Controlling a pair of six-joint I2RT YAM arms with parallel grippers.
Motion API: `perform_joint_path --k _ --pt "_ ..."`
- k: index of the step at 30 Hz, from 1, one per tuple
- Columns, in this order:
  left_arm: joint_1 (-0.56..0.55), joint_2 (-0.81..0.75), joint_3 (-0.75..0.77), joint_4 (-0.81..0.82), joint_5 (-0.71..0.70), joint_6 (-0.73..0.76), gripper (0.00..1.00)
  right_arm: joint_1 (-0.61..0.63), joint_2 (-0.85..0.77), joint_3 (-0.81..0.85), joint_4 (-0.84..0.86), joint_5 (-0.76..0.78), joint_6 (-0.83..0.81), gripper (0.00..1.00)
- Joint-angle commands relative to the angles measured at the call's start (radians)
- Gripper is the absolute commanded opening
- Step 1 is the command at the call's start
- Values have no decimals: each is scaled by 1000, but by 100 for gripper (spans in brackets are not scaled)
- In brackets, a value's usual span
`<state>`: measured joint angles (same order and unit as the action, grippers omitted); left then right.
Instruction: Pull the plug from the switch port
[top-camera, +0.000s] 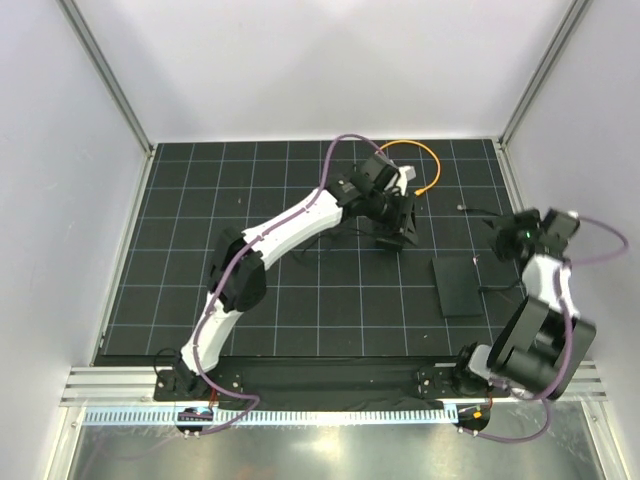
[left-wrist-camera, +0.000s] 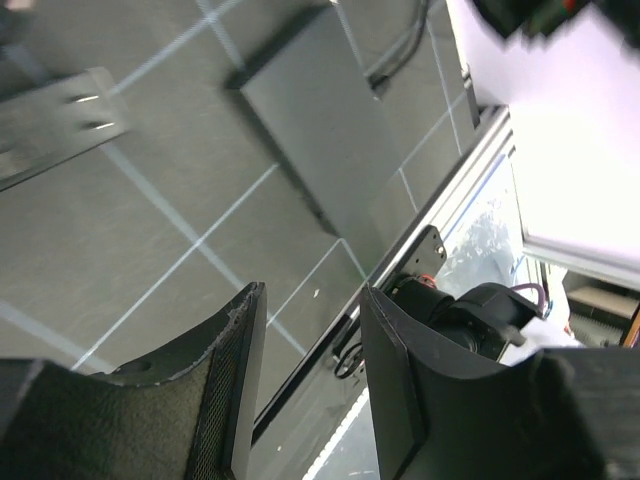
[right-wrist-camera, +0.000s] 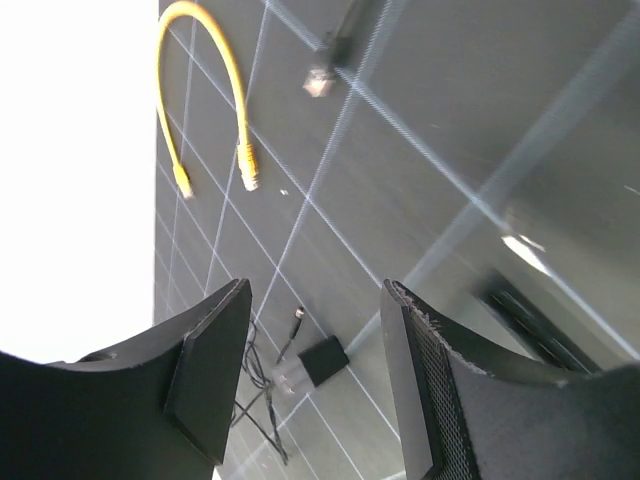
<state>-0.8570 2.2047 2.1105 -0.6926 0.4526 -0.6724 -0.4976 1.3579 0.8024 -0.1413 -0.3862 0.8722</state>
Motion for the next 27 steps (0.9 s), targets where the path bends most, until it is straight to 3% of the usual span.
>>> perform_joint_path --k 1,9,13,20,27 --pt "-23 47 68 50 31 -13 46 -87 -162 -180 43 -83 28 62" --pt "-86 142 135 76 95 3 46 -159 -428 -474 19 -105 143 59" --pt "-112 207 181 77 112 22 45 -208 -534 -428 -138 6 41 58" --pt "-155 219 154 160 90 2 46 -423 -344 -296 -351 -114 -258 56" --pt "-200 268 210 205 74 -23 46 -478 -241 -276 -345 -184 -288 50"
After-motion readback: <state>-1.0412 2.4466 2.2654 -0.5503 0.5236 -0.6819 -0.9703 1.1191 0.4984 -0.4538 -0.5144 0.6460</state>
